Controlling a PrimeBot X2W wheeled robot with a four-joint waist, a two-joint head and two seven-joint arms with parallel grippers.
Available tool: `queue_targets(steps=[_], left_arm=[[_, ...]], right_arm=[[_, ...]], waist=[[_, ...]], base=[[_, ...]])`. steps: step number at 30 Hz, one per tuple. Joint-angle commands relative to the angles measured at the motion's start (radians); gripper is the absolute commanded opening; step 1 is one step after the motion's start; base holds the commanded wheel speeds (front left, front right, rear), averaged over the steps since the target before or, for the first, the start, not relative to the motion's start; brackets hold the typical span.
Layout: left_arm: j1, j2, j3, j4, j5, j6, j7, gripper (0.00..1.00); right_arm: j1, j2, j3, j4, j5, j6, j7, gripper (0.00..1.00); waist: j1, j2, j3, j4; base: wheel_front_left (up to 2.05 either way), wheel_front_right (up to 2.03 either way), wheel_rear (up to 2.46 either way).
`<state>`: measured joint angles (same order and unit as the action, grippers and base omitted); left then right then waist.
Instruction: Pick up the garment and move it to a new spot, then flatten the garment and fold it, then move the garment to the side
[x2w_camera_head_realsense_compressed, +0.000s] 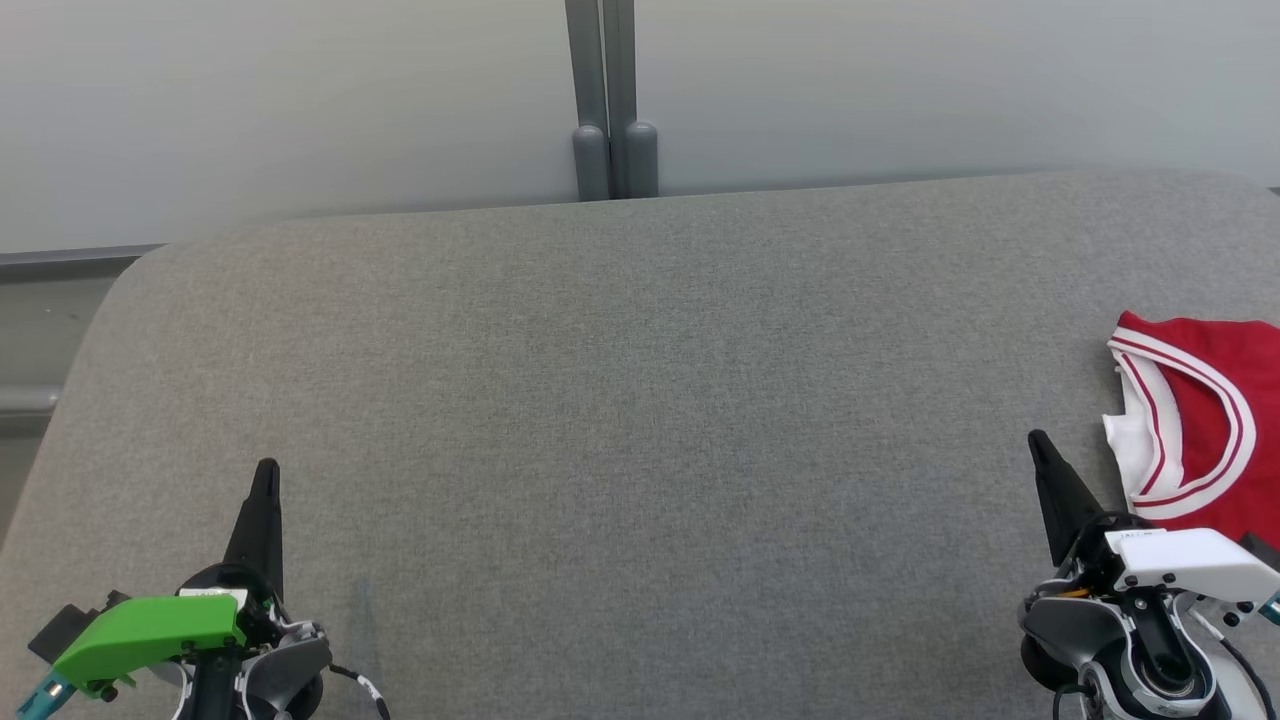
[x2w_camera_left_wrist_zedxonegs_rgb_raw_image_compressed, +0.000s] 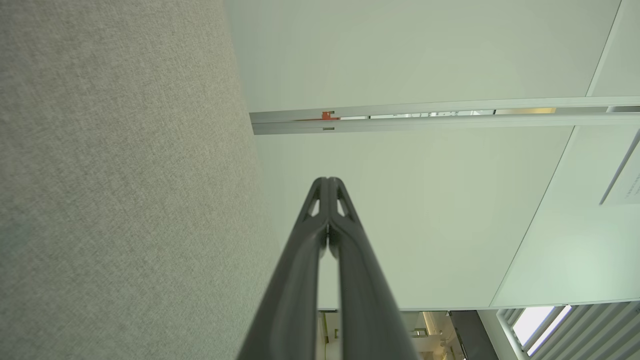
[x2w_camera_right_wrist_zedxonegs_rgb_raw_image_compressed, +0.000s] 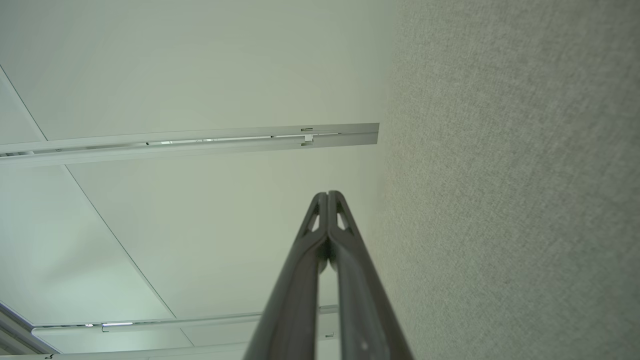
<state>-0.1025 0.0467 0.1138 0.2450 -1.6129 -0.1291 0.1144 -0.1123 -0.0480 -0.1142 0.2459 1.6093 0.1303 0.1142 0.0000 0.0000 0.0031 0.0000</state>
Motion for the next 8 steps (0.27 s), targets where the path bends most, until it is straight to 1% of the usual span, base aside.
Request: queue_targets(steps=[1, 8], left_arm=[[-0.011, 0.007, 0.002, -0.002, 0.0, -0.005, 0.003, 0.0], [-0.011, 0.007, 0.002, -0.002, 0.0, -0.005, 0.003, 0.0]], right_arm=[[0.009, -0.004, -0.002, -0.006, 0.007, 0.001, 0.003, 0.0], [0.009, -0.004, -0.001, -0.006, 0.007, 0.001, 0.003, 0.0]], waist=[[0.0, 0.0, 0.0, 0.0], [0.0, 0.0, 0.0, 0.0]], base=[[0.0, 0.0, 0.0], [0.0, 0.0, 0.0]])
